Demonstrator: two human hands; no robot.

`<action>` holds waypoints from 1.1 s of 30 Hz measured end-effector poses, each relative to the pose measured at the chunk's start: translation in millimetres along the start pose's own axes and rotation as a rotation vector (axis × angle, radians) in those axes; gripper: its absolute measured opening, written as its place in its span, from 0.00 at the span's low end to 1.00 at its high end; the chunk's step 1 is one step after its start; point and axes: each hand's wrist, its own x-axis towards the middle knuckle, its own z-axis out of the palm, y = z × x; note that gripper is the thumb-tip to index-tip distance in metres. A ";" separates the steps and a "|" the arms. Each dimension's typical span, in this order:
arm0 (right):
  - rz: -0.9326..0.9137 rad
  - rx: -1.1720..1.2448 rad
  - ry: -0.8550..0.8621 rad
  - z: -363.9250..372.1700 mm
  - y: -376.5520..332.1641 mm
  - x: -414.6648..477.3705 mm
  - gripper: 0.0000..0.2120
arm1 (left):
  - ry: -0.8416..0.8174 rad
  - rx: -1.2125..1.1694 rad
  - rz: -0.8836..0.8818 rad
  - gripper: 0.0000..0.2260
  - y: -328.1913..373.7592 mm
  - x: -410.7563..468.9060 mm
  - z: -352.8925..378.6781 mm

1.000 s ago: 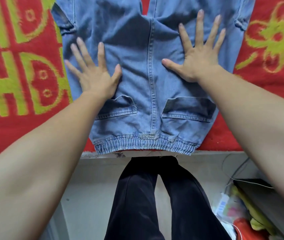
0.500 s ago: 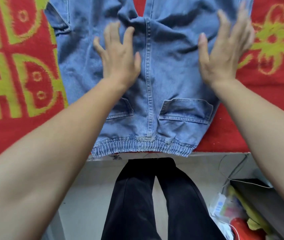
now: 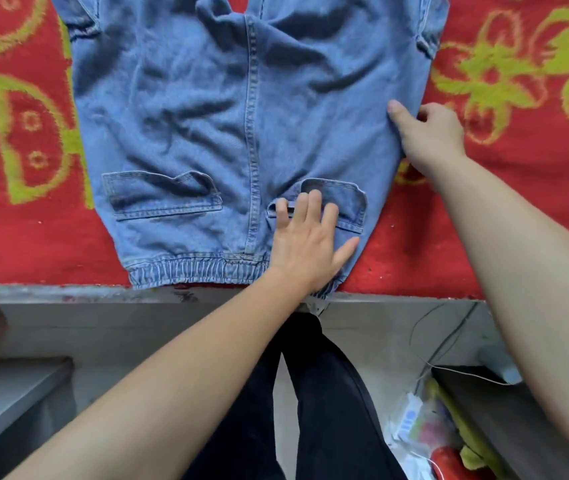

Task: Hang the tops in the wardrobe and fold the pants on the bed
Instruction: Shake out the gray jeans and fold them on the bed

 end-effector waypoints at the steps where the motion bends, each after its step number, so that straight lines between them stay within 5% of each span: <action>1: 0.005 0.009 -0.041 -1.2 1.4 -0.8 0.22 | 0.044 -0.006 -0.018 0.25 1.8 1.5 -0.8; 7: 0.057 0.140 -0.181 -8.4 1.8 -3.3 0.27 | -0.018 0.113 -0.233 0.33 -17.6 19.5 -14.4; 12: 0.031 0.134 -0.169 -4.2 6.2 -4.2 0.26 | 0.226 -0.050 -0.145 0.28 19.5 12.4 -18.3; 15: 0.042 0.160 -0.171 -3.8 6.4 -5.9 0.24 | -0.053 -0.116 -0.163 0.29 30.0 10.9 -14.2; 17: 0.100 0.255 -0.215 -6.0 2.0 -6.3 0.27 | -0.088 -0.178 -0.194 0.22 30.4 13.5 -9.9; 21: 0.229 0.507 -0.228 -5.3 -8.2 -11.4 0.26 | -0.132 -0.517 -0.267 0.07 22.3 18.7 -23.8; 26: 0.300 0.751 -0.148 -22.6 -43.7 -18.7 0.10 | -0.285 -1.318 -0.347 0.09 -8.2 7.1 -57.3; 30: 0.198 0.880 0.012 -32.8 -107.1 -31.5 0.05 | -0.346 -1.687 -0.334 0.13 -34.2 -3.1 -90.1; 33: 0.023 0.738 0.115 -14.3 -165.8 -47.2 0.03 | -0.264 -1.791 -0.423 0.10 -73.0 -15.8 -106.9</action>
